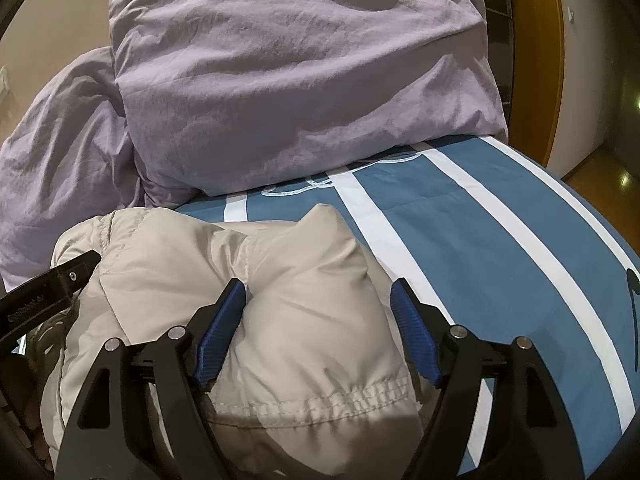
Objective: Fold large clothes
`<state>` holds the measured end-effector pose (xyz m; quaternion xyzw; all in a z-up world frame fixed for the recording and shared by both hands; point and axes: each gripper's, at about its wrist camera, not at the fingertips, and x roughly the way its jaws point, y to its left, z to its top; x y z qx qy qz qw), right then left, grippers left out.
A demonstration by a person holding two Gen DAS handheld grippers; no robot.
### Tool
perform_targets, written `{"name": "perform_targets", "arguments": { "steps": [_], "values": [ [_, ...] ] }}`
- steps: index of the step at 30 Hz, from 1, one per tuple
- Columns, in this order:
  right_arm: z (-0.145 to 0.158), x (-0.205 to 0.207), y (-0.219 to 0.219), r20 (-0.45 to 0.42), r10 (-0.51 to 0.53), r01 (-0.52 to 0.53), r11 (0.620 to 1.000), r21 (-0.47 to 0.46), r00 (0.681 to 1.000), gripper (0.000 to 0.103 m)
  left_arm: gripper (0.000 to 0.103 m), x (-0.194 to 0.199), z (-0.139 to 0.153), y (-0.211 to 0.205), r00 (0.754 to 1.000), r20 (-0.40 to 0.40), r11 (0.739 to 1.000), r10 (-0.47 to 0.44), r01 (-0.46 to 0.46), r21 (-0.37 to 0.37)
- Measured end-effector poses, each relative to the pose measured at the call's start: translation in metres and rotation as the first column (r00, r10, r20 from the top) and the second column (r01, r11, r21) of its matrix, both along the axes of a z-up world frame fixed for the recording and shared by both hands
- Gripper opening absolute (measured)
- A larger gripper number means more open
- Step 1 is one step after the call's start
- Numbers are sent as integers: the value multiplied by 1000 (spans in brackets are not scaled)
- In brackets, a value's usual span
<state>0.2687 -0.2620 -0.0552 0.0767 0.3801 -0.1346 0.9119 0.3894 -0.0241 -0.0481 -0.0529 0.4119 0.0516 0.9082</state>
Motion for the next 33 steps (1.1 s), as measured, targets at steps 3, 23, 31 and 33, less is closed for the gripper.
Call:
{"name": "perform_targets", "arguments": {
  "steps": [3,23,31,33],
  "values": [
    [0,0,0,0,-1,1,1000,-1,1000,76,98,0,0,0,1000,2,1000,2,-2,-1],
    [11,-12,2,-76,-6,6,1000,-1,997,77,101,-41,19,2,999,-9,999,-42,42,18],
    [25,-30,11,-85,27,-29,999,-22,996,77,101,-74,27,20,999,-37,997,-7,4,-74],
    [37,-36,15,-70,52,-53,998,-25,996,72,101,-83,32,23,999,-32,998,0,-3,-70]
  ]
}}
